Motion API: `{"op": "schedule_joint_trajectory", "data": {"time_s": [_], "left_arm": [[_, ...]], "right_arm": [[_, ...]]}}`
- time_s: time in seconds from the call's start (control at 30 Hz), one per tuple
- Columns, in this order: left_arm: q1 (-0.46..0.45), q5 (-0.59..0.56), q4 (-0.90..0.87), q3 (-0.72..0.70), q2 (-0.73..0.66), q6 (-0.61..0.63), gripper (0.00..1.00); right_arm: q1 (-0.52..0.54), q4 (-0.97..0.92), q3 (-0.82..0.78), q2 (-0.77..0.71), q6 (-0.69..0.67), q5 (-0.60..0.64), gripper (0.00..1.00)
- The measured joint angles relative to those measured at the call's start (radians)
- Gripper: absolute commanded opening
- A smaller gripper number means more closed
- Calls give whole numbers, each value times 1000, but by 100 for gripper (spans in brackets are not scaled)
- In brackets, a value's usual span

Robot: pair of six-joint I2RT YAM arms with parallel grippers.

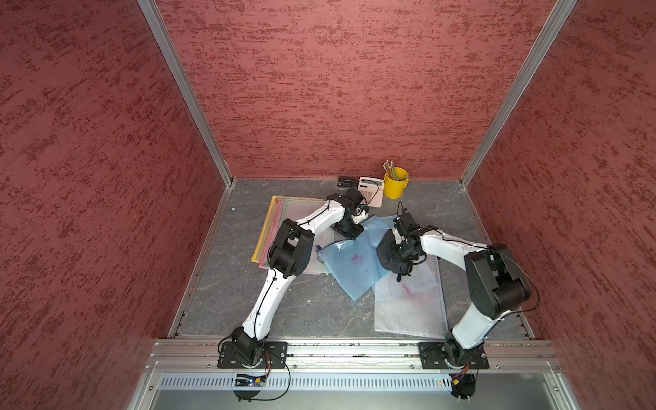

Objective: Wipe the document bag
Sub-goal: Adjust the document bag at the center of the board.

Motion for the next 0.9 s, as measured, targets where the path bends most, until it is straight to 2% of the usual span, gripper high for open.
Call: {"op": "schedule_joint_trajectory", "data": {"time_s": [0.1, 0.2, 0.33, 0.43, 0.53, 0.63, 0.77, 0.9], "left_arm": [[13, 42, 7, -57, -34, -73, 0], [32, 82, 17, -190, -120, -167, 0], [53, 130, 84, -427, -326, -330, 0], [57, 156, 178, -592, -483, -457, 0], [56, 164, 281, -760, -614, -574, 0], [57, 156, 341, -886, -687, -650, 0], [56, 133, 423, -1012, -713, -716, 0], [36, 101, 507, -1095, -713, -787, 0]], "right_arm": [[-8, -16, 18, -8, -12, 19, 0], [-49, -34, 45, -57, -28, 36, 0], [-108, -66, 119, -127, -61, 60, 0], [-111, -70, 150, -153, -72, 69, 0], [-78, -67, 125, -177, -66, 66, 0], [-42, -45, 42, -203, -42, 44, 0], [35, -43, -44, -233, -23, 19, 0], [183, -40, -15, -319, -18, -5, 0]]}}
